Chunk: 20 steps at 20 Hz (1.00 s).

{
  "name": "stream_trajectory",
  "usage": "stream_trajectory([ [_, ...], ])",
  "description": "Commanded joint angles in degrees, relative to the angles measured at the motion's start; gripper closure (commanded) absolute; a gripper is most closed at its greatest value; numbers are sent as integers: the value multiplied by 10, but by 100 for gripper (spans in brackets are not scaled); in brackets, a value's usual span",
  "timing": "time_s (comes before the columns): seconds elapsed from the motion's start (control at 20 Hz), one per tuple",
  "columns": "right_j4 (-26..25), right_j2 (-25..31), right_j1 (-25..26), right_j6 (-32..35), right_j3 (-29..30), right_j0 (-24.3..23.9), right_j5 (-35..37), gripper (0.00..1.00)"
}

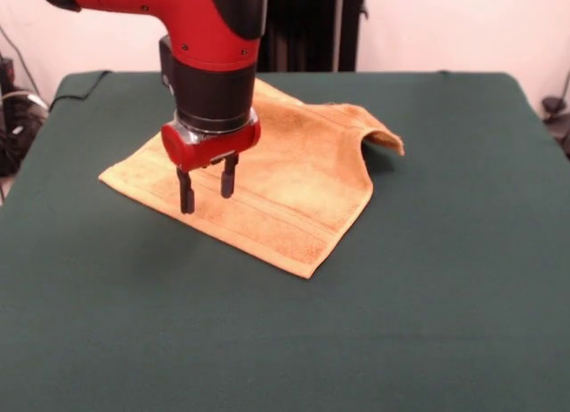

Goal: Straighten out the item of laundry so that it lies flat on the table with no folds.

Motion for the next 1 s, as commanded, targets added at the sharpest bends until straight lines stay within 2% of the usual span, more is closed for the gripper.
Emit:
stream_trajectory([
  [0.05, 14, -8, 24, 134, 62, 27, -56, 0],
  [0.1, 34, -19, 70, 178, 48, 20, -77, 0],
  [0.4, 38, -58, 135, 195, 17, 37, -118, 0],
  [0.75, 61, -84, 191, 177, -3, 40, -177, 0],
  [1.0, 77, -94, 200, 169, -5, 47, -195, 0],
])
